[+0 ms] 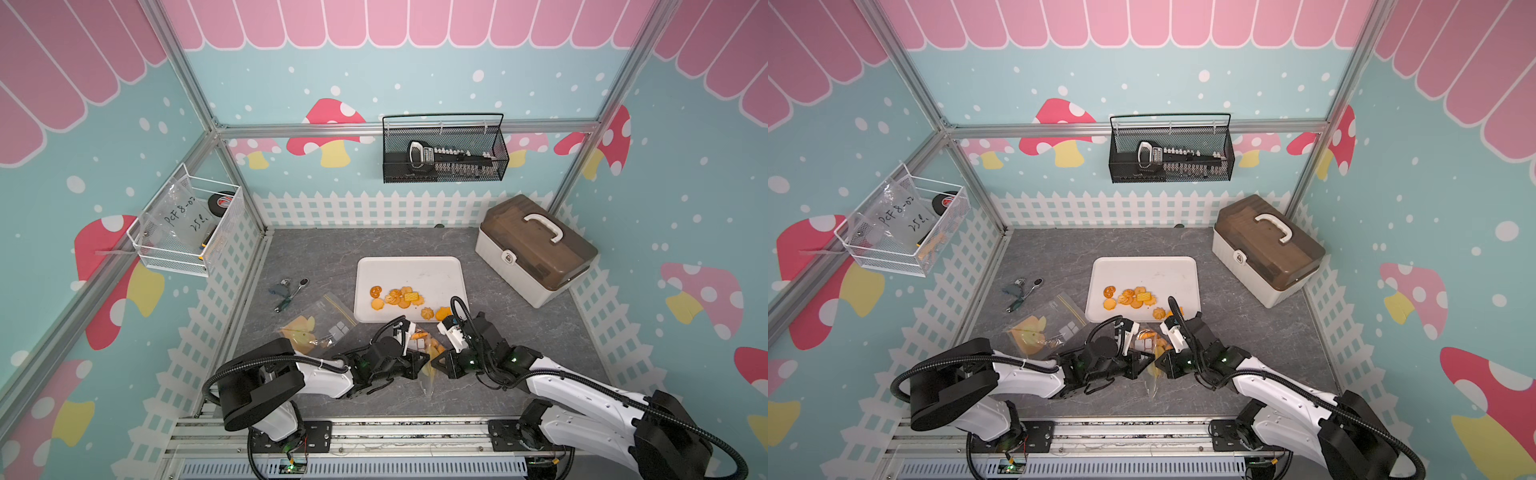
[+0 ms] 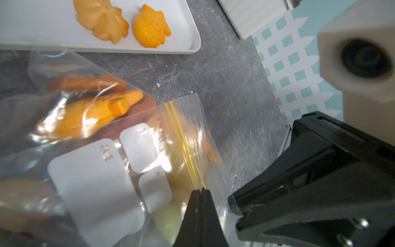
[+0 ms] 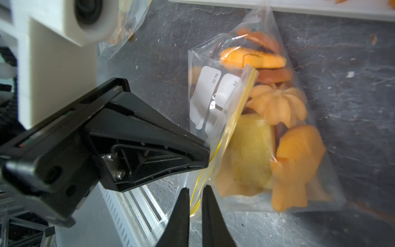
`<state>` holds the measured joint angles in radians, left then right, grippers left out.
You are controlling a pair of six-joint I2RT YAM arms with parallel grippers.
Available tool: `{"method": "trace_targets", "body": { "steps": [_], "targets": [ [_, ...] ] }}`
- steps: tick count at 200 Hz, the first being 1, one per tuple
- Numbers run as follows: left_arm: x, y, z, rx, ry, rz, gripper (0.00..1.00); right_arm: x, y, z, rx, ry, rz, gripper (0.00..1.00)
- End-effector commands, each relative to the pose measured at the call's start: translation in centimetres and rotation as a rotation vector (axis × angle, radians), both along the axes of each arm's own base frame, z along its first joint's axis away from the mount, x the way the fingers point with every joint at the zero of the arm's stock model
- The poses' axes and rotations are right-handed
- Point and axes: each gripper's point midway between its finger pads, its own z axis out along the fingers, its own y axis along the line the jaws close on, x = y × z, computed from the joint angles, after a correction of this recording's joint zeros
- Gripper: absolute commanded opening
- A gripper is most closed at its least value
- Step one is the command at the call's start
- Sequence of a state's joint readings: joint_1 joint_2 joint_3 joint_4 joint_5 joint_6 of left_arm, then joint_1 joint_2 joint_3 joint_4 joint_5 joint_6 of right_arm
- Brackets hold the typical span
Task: Pour cookies out of the ziploc bag
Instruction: Open the ziploc bag at the center of the board.
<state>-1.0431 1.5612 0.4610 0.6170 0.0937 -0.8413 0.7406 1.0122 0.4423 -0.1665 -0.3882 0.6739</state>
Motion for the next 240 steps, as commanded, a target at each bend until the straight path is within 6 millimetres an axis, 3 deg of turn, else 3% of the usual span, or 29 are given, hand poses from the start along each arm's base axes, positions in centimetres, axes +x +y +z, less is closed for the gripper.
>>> {"method": "trace_targets", "body": {
  "steps": [1,38,66,120,146,176,210,228,240],
  "targets": [
    [0.2,-0.1,1.4,-0.021,-0.025,0.010,0.00,0.3,-1.4,0.2,-0.048,-0.032,-0.035,0.23],
    [0.1,0.7,2.0,-0.018,-0.042,0.023,0.00,0.6,-2.2,0.7,-0.044,-0.030,-0.068,0.24],
    [0.0,1.0,2.4,-0.016,-0.054,0.027,0.00,0.5,-1.2,1.0,-0.006,-0.006,-0.037,0.26],
    [0.0,0.6,2.0,-0.007,-0.048,0.018,0.00,1.1,0.3,4.2,0.091,-0.042,-0.027,0.37],
    [0.1,0.5,2.3,-0.007,-0.054,0.016,0.00,1.2,0.6,4.9,0.109,-0.047,-0.023,0.40],
    [0.1,0.4,2.8,-0.010,-0.060,0.014,0.00,1.6,0.6,3.7,0.068,-0.041,-0.035,0.40],
    [0.1,0.4,3.6,-0.018,-0.070,0.014,0.00,2.0,0.0,1.5,-0.020,-0.025,-0.064,0.20],
    [0.1,0.6,3.9,-0.017,-0.075,0.019,0.00,2.0,0.0,1.2,-0.029,-0.021,-0.063,0.21],
    [0.1,0.7,4.1,-0.016,-0.078,0.020,0.00,1.9,0.3,1.3,-0.024,-0.016,-0.053,0.27]
  ]
}}
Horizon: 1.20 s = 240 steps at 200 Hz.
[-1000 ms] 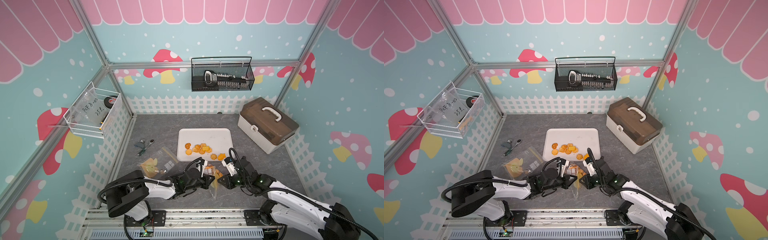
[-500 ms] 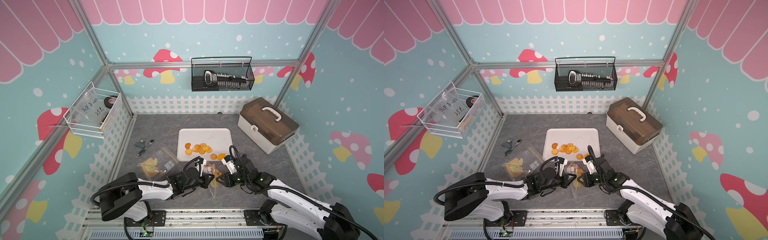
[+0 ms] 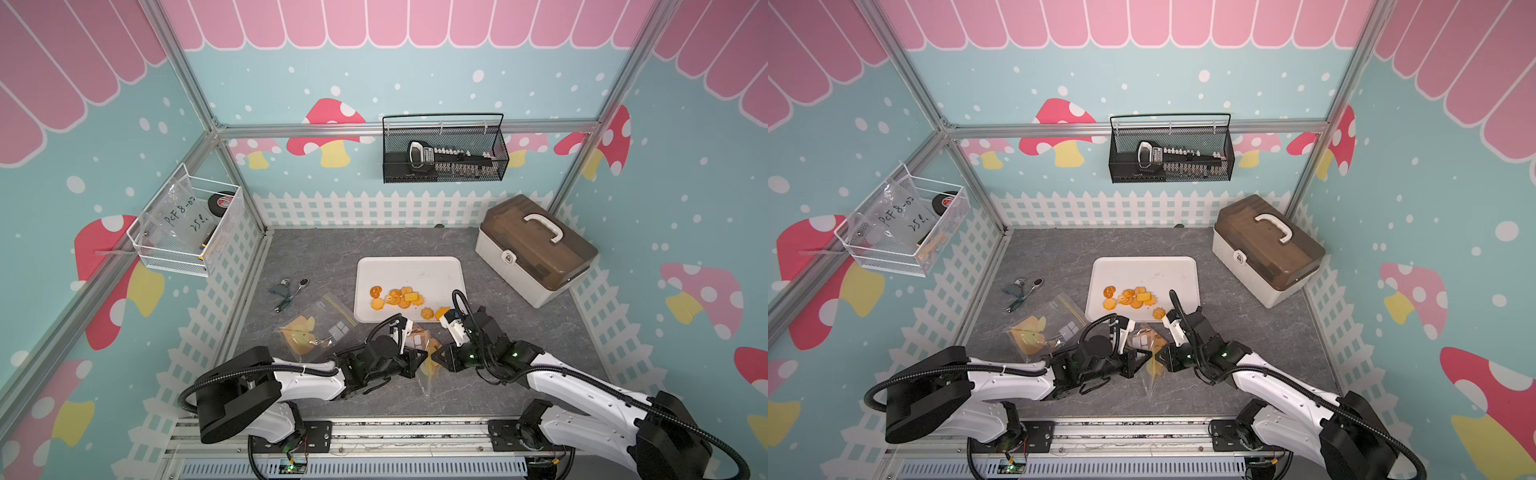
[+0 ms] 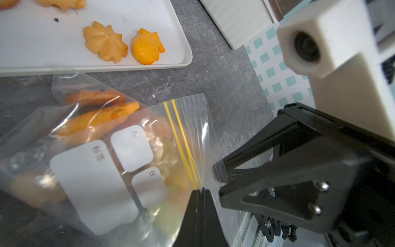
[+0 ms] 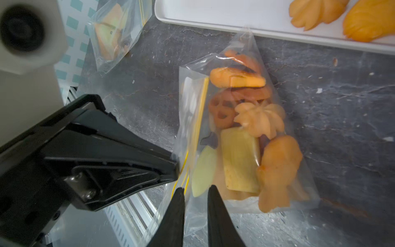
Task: Pour cookies out of the ziploc bag
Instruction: Open the ziploc bag at the center of the board.
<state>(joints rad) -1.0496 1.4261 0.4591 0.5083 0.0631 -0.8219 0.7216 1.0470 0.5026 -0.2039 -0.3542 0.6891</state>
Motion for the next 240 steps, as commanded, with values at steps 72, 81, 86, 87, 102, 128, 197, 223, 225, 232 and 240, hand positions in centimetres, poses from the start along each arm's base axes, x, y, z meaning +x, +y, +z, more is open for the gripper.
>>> {"method": "trace_targets", "body": {
  "steps": [72,81,86,87,102,128,197,223,225,232,240],
  "targets": [
    [0.2,-0.6,2.0,-0.017,-0.047,-0.005,0.00,0.7,1.9,1.0,0.021,-0.030,0.019,0.01],
    [0.1,-0.5,2.1,-0.019,-0.048,-0.004,0.00,0.8,1.6,1.0,0.016,-0.039,0.007,0.00],
    [0.1,-0.5,2.2,-0.018,-0.048,-0.003,0.00,0.8,1.5,1.1,0.014,-0.045,0.002,0.00],
    [0.1,-0.5,2.2,-0.019,-0.048,-0.003,0.00,0.9,1.5,1.1,0.013,-0.046,0.000,0.00],
    [0.0,-0.1,2.6,-0.019,-0.055,-0.003,0.00,1.1,1.0,1.4,-0.019,-0.061,-0.013,0.00],
    [0.0,0.7,4.2,-0.012,-0.087,0.010,0.00,1.6,0.4,2.8,-0.078,-0.092,-0.015,0.00],
    [-0.6,6.3,11.8,-0.038,-0.230,0.101,0.00,3.5,-0.6,8.3,-0.219,-0.210,-0.020,0.00],
    [-1.2,7.4,13.7,-0.051,-0.252,0.101,0.00,3.8,0.8,10.5,-0.229,-0.256,0.005,0.00],
    [-1.2,7.5,13.9,-0.055,-0.254,0.099,0.00,3.8,1.0,10.7,-0.228,-0.259,0.008,0.00],
    [-1.4,7.6,14.4,-0.066,-0.257,0.095,0.00,3.8,1.5,11.3,-0.226,-0.272,0.018,0.00],
    [-1.6,7.6,15.0,-0.078,-0.261,0.087,0.00,3.9,2.0,12.0,-0.223,-0.287,0.027,0.00]
  ]
}}
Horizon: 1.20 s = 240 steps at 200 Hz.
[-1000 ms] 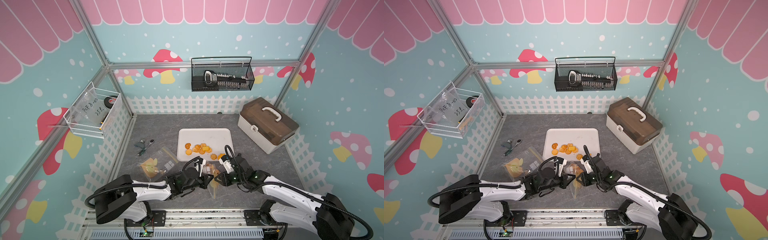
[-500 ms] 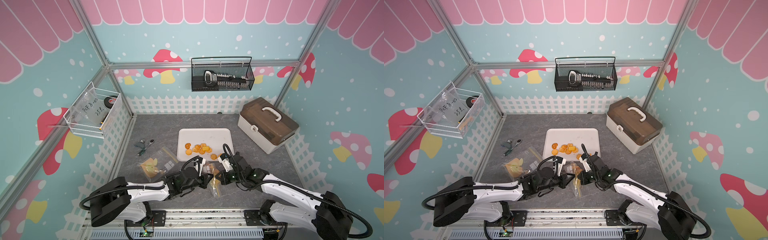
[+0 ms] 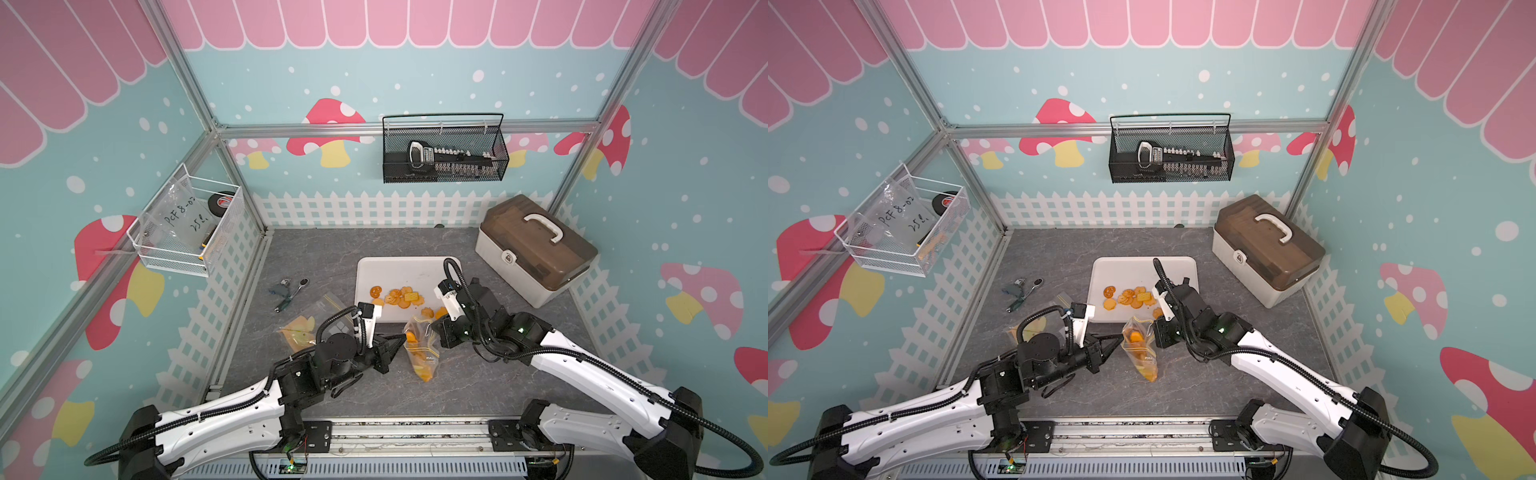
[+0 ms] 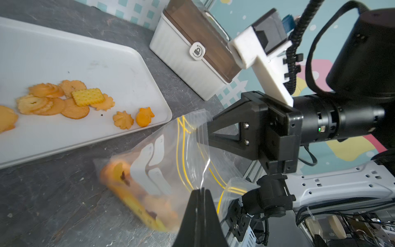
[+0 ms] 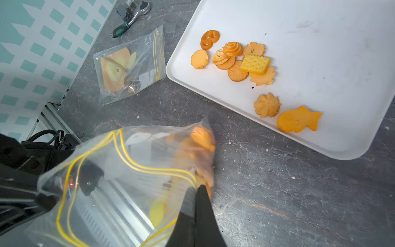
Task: Pour cookies out of the ziploc bag
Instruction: Open the ziploc bag at the center of the board.
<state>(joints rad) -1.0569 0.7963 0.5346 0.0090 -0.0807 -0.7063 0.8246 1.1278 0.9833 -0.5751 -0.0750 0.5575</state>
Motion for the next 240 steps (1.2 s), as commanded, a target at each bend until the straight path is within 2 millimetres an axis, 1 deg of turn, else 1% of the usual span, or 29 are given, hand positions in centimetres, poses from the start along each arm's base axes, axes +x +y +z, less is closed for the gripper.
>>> {"method": "trace_targets", "body": {
  "steps": [1,17,31,43,59,76,92,110,123,134,150,162,181,188,193,198,206,209,217,234,240],
  "targets": [
    [-0.3,0.9,1.4,0.020,-0.023,0.003,0.00,0.2,0.5,1.5,-0.054,-0.044,0.021,0.00],
    [-0.6,1.1,2.6,0.006,-0.038,-0.006,0.00,0.6,1.2,2.4,-0.058,-0.067,0.030,0.00],
    [-0.7,1.5,3.3,0.015,-0.053,-0.002,0.00,1.2,1.0,2.8,-0.086,-0.088,0.014,0.00],
    [-0.7,2.0,3.8,0.021,-0.065,0.007,0.00,1.8,0.6,2.7,-0.122,-0.102,-0.006,0.00],
    [-0.6,2.4,4.0,0.034,-0.074,0.019,0.00,2.2,0.3,1.9,-0.160,-0.101,-0.022,0.00],
    [-0.4,2.5,3.4,0.060,-0.069,0.026,0.00,2.5,0.5,1.0,-0.176,-0.089,-0.024,0.00],
    [-0.2,2.3,2.4,0.084,-0.053,0.028,0.00,2.8,0.3,0.1,-0.188,-0.083,-0.033,0.00],
    [0.2,2.1,1.2,0.113,-0.038,0.037,0.00,3.3,-0.8,-0.8,-0.210,-0.077,-0.062,0.00],
    [0.6,2.4,0.7,0.129,-0.034,0.061,0.00,3.8,-1.8,-1.4,-0.224,-0.071,-0.083,0.00],
    [0.9,2.8,0.3,0.138,-0.033,0.085,0.08,4.2,-2.9,-1.9,-0.231,-0.061,-0.104,0.00],
    [1.3,3.3,0.0,0.140,-0.030,0.109,0.20,4.5,-4.3,-2.1,-0.223,-0.051,-0.123,0.00],
    [1.6,3.7,-0.4,0.141,-0.025,0.126,0.26,4.4,-4.7,-1.9,-0.208,-0.051,-0.121,0.00],
    [2.2,4.4,-1.1,0.150,-0.015,0.154,0.33,3.9,-3.8,-1.1,-0.163,-0.045,-0.073,0.00],
    [2.4,4.7,-1.4,0.151,-0.010,0.169,0.38,3.7,-3.2,-0.7,-0.140,-0.036,-0.050,0.00],
    [2.5,4.9,-1.5,0.151,-0.008,0.179,0.39,3.5,-2.6,-0.5,-0.122,-0.023,-0.026,0.00],
    [2.7,5.2,-1.6,0.151,-0.004,0.190,0.43,3.3,-2.0,-0.2,-0.102,-0.016,-0.004,0.00],
    [3.0,5.8,-1.8,0.150,0.002,0.210,0.45,2.9,-1.0,0.3,-0.081,-0.010,0.029,0.00],
    [3.0,6.0,-1.8,0.149,0.004,0.217,0.48,2.8,-0.7,0.5,-0.076,-0.011,0.041,0.00],
    [3.2,6.6,-2.1,0.149,0.008,0.236,0.49,2.4,0.3,1.1,-0.067,-0.016,0.072,0.00],
    [3.6,8.1,-2.5,0.147,0.020,0.281,0.57,1.5,2.4,2.8,-0.028,-0.029,0.140,0.00],
    [3.7,8.6,-2.7,0.146,0.026,0.293,0.57,1.2,3.2,3.7,-0.006,-0.035,0.165,0.00]
  ]
}}
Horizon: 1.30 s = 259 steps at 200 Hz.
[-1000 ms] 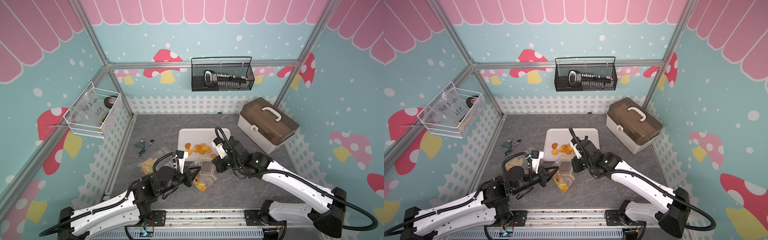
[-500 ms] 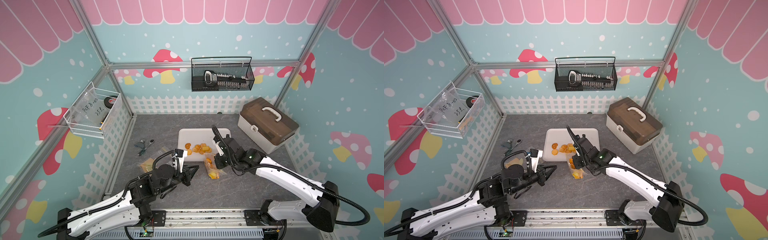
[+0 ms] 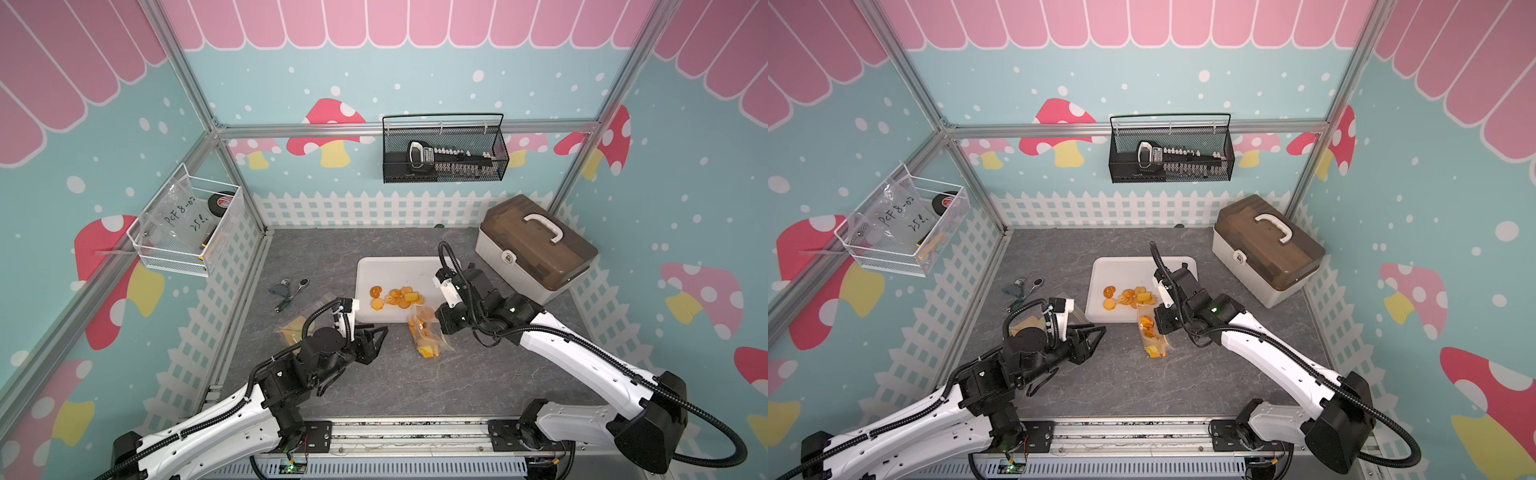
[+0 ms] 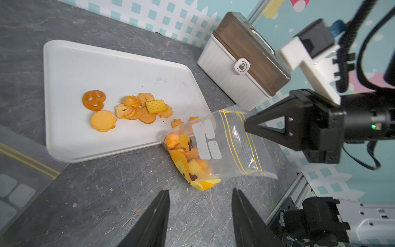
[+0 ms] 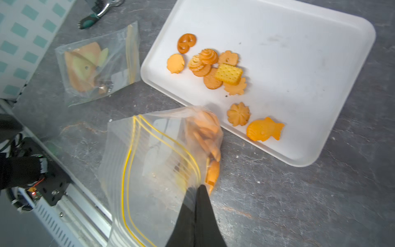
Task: Pour cookies out of the ziploc bag
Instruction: Open the ziploc bag at the center of the board.
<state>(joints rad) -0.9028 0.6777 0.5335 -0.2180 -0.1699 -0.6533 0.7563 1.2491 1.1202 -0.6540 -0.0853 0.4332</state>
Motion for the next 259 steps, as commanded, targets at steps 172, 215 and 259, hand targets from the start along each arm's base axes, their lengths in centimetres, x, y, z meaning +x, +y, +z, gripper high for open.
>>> {"method": "trace_targets", "body": {
  "steps": [172,215,259],
  "targets": [
    [3.3,6.3,-5.9,-0.032,0.109,0.193,0.81,2.5,-2.0,-6.5,0.044,0.096,-0.008,0.00],
    [4.1,4.8,-8.1,-0.011,0.164,0.155,0.75,4.0,-7.4,-7.9,-0.102,0.058,-0.180,0.09],
    [4.4,3.9,-9.6,-0.020,0.218,0.139,0.72,3.8,-8.3,-5.8,-0.095,0.017,-0.211,0.26]
  ]
}}
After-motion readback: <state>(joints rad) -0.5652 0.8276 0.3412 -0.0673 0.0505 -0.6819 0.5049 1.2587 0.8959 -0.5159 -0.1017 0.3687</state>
